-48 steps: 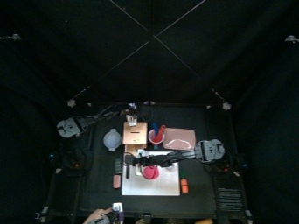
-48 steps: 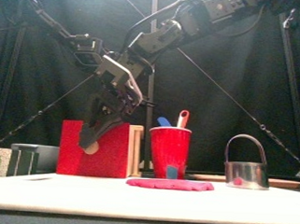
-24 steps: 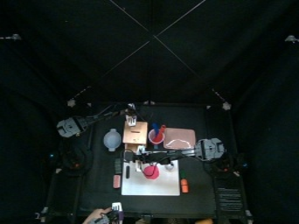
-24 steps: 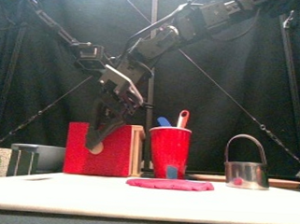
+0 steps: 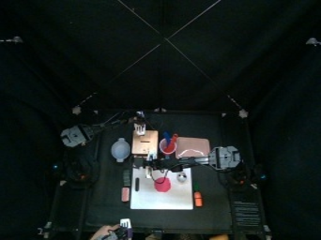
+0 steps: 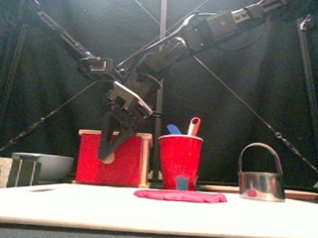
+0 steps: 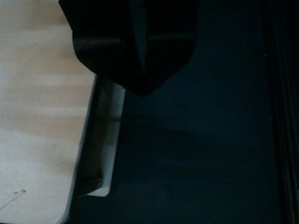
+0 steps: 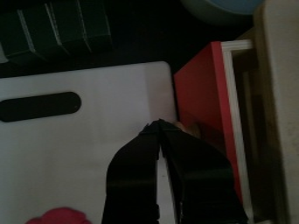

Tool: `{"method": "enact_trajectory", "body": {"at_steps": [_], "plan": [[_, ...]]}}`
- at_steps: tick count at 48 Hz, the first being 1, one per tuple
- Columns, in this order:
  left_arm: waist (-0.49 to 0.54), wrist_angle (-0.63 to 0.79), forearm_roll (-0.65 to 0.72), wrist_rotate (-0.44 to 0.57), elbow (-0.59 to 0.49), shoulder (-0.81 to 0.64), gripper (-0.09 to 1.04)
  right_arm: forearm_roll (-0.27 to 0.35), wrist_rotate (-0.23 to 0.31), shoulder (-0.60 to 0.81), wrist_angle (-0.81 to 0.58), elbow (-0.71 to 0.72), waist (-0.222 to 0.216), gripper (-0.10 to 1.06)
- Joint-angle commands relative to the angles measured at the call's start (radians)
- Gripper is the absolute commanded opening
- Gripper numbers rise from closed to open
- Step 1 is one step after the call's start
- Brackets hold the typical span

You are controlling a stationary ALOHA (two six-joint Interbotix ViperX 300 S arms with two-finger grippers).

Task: Get the cutter from the drawer then cut the dough then place the extra dough in the bowl
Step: Shut the drawer

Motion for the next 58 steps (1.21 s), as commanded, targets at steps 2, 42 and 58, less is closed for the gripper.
{"method": "enact_trajectory", "body": {"at_steps": [2,42,58], "plan": [[-0.006,0.002,-0.008,0.0,-0.009,-0.017,0.42,-0.015,0.003,-0.028,0.009,-0.02,-0.026,0.11],[0.002,-0.011,-0.008,-0.005,-0.021,-0.018,0.42,-0.034,0.009,-0.037,0.012,-0.034,-0.06,0.11],[0.005,-0.025,-0.009,-0.012,-0.066,-0.057,0.42,0.052,0.006,-0.077,0.034,-0.089,0.043,0.1]]}}
